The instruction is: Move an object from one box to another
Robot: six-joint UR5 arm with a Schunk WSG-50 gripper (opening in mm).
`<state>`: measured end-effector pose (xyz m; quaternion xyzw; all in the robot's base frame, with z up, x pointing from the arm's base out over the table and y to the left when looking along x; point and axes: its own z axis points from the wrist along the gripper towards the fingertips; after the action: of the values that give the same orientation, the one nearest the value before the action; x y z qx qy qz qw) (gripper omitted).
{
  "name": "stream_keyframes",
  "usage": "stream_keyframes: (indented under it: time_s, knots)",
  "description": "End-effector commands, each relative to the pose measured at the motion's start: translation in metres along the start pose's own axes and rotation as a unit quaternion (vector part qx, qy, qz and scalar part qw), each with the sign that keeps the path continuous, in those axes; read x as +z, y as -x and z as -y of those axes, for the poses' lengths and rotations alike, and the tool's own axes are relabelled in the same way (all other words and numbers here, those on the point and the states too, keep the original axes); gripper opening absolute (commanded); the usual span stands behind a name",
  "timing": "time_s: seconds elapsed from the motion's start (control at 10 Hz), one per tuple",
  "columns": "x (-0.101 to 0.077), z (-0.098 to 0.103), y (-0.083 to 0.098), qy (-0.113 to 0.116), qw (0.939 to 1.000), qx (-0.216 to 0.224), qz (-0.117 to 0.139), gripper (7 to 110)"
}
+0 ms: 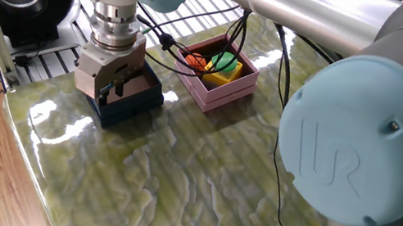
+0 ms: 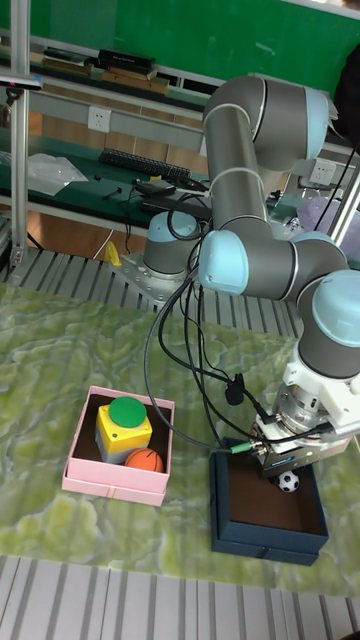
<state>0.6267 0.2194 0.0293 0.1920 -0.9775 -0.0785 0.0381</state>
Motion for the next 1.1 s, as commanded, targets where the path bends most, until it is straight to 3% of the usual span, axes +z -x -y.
stream_keyframes:
  time_s: [0.0, 0.5, 1.0]
  knots:
    - [-0.002, 0.006, -0.006, -0.011, 0.9999, 0.002, -0.013, 44]
    - [-0.004, -0.018, -0.028, 0.040, 0.9968, -0.042, -0.055, 44]
    - [-0.004, -0.018, -0.022, 0.039, 0.9978, -0.032, -0.043, 44]
